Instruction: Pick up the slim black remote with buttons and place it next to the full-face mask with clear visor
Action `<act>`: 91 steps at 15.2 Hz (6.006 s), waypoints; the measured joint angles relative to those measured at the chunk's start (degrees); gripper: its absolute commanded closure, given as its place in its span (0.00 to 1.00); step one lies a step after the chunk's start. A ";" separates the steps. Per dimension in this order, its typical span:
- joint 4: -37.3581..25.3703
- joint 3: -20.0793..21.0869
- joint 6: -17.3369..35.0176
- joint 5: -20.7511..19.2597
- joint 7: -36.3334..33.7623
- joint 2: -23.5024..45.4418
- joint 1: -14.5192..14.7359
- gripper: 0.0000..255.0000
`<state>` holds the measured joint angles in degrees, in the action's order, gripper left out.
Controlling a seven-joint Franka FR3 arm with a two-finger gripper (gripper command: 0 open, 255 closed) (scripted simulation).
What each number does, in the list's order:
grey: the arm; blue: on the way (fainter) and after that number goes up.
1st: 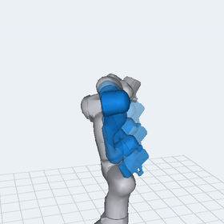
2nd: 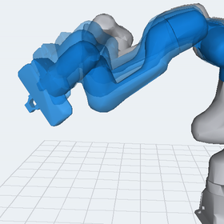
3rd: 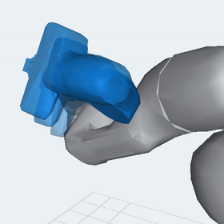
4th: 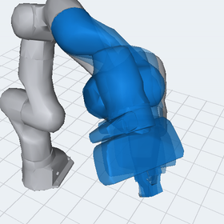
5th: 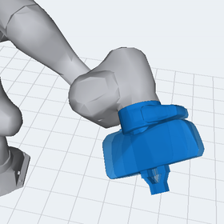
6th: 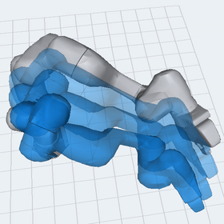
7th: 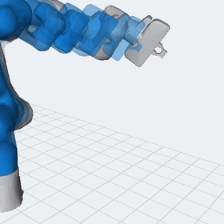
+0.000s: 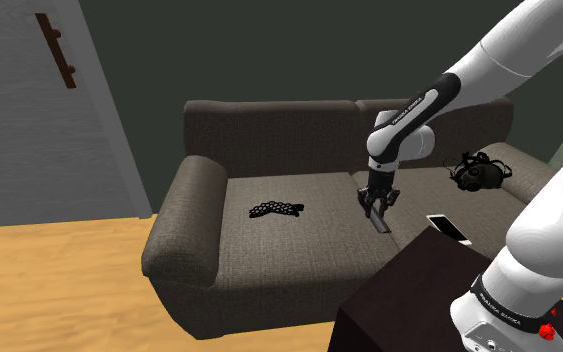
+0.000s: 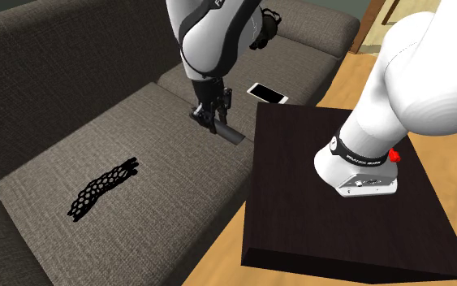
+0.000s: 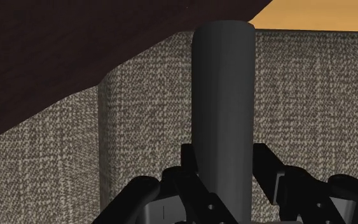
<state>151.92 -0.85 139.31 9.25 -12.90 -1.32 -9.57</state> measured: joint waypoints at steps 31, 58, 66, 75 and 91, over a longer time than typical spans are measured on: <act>-14.34 -7.65 -20.45 -6.70 8.04 -5.37 -6.77 1.00; -80.73 -16.42 -41.50 -0.75 35.67 41.70 -27.68 1.00; -81.32 -15.94 -38.27 -0.01 36.24 45.61 -28.48 1.00; -79.03 -15.48 -33.21 0.63 36.49 48.44 -28.59 1.00; -79.40 -14.30 -26.16 1.90 36.63 55.90 -29.27 1.00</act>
<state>72.52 -15.15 113.15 11.15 23.73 54.58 -38.84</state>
